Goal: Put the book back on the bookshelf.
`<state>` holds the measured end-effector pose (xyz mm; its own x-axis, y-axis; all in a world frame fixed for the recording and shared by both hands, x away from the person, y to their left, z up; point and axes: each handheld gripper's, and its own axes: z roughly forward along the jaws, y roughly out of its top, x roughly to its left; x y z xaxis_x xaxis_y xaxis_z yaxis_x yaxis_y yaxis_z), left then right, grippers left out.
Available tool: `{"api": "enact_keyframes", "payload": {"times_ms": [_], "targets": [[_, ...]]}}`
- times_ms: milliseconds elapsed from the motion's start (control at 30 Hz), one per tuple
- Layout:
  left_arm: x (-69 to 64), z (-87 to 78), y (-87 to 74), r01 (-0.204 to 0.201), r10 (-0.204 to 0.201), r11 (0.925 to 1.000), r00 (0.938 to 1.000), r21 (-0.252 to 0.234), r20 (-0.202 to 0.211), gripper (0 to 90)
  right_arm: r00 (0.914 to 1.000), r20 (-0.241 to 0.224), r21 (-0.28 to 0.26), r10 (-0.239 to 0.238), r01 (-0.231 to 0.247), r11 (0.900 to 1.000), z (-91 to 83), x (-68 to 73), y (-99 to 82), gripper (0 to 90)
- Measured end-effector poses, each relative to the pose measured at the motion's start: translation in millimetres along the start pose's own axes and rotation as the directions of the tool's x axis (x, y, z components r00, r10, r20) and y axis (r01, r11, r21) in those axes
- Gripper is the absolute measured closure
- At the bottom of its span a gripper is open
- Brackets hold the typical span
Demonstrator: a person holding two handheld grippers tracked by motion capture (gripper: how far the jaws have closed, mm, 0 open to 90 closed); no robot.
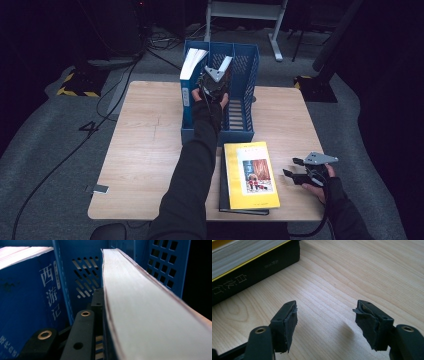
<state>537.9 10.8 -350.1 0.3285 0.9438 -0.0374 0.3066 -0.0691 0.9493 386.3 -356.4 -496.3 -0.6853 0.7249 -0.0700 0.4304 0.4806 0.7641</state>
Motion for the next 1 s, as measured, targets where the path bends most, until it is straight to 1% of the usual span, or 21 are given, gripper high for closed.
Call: {"api": "enact_keyframes", "payload": {"times_ms": [67, 133, 233, 300, 400, 433, 467, 567, 633, 667, 767, 800, 833, 900, 933, 967, 1000], "targets": [[0.4, -2.3, -1.2, -0.007, 0.007, 0.9999, 1.0, 0.01, 0.006, 72.3, 0.9999, -0.01, 0.0, 0.013, -0.013, 0.9999, 0.3, -0.8, -0.8, 34.1], [1.3, -4.9, -1.5, -0.021, 0.021, 0.9994, 0.9997, 0.027, 0.013, 72.3, 0.9999, -0.007, 0.007, 0.013, -0.013, 0.9999, 1.3, -0.7, -1.8, 33.9], [5.5, -9.1, -0.9, -0.053, 0.052, 0.997, 0.9983, 0.057, 0.025, 72.4, 0.9996, -0.012, 0.005, 0.024, -0.024, 0.9997, 1.9, -1.9, -3.1, 34.0], [7.7, -11.2, -1.4, -0.051, 0.049, 0.9967, 0.9984, 0.063, 0.029, 72.3, 0.9996, -0.011, 0.008, 0.026, -0.026, 0.9996, 2.0, -2.0, -3.5, 34.0], [10.7, -14.1, -0.8, -0.072, 0.069, 0.9936, 0.9968, 0.087, 0.04, 72.0, 0.9998, -0.005, 0.013, 0.019, -0.018, 0.9997, 2.2, -1.6, -3.4, 34.0], [11.0, -14.6, -0.7, -0.073, 0.069, 0.9935, 0.9968, 0.088, 0.04, 71.6, 0.9998, -0.007, 0.014, 0.02, -0.02, 0.9997, 2.3, -1.8, -3.5, 34.0], [11.8, -15.6, -0.2, -0.08, 0.076, 0.9924, 0.9961, 0.094, 0.045, 71.3, 0.9998, -0.005, 0.016, 0.021, -0.021, 0.9997, 2.4, -1.7, -3.6, 34.1], [12.7, -18.6, 0.4, -0.087, 0.08, 0.9905, 0.9944, 0.106, 0.069, 70.7, 0.9997, -0.007, 0.019, 0.021, -0.021, 0.9996, 3.3, -1.3, -4.0, 34.1], [11.1, -19.3, 1.4, -0.102, 0.092, 0.9879, 0.9922, 0.117, 0.083, 70.6, 0.9997, -0.012, 0.021, 0.022, -0.022, 0.9995, 3.5, -1.0, -4.3, 34.5], [10.4, -19.4, 2.2, -0.103, 0.093, 0.9872, 0.9921, 0.122, 0.085, 70.4, 0.9996, -0.015, 0.023, 0.022, -0.022, 0.9995, 3.3, -0.6, -4.2, 34.5], [9.0, -19.5, 5.6, -0.125, 0.111, 0.9812, 0.9888, 0.147, 0.1, 67.3, 0.9998, -0.015, 0.023, 0.016, -0.015, 0.9996, 3.1, -0.3, -3.9, 34.6], [9.7, -19.5, 6.3, -0.126, 0.11, 0.9802, 0.9878, 0.153, 0.111, 65.5, 0.9997, -0.016, 0.023, 0.017, -0.017, 0.9996, 3.2, -0.2, -4.0, 34.7], [10.8, -19.4, 7.3, -0.137, 0.118, 0.9769, 0.9858, 0.164, 0.12, 64.4, 0.9997, -0.016, 0.022, 0.016, -0.015, 0.9996, 3.3, 0.0, -3.9, 34.7], [13.3, -19.3, 8.3, -0.149, 0.127, 0.9734, 0.9831, 0.174, 0.131, 63.0, 0.9997, -0.018, 0.022, 0.017, -0.016, 0.9996, 3.5, 0.3, -3.8, 34.8], [13.3, -19.3, 8.3, -0.149, 0.127, 0.9734, 0.9831, 0.174, 0.131, 60.9, 0.9997, -0.018, 0.022, 0.017, -0.016, 0.9996, 3.5, 0.3, -3.8, 34.8], [15.2, -18.8, 8.9, -0.142, 0.118, 0.9733, 0.983, 0.18, 0.141, 58.3, 0.9997, -0.018, 0.025, 0.014, -0.014, 0.9996, 3.4, 1.0, -3.3, 35.1], [16.0, -18.4, 10.2, -0.144, 0.117, 0.9696, 0.9827, 0.197, 0.144, 56.7, 0.9997, -0.021, 0.025, 0.014, -0.013, 0.9996, 3.5, 1.4, -3.3, 35.1]]}}
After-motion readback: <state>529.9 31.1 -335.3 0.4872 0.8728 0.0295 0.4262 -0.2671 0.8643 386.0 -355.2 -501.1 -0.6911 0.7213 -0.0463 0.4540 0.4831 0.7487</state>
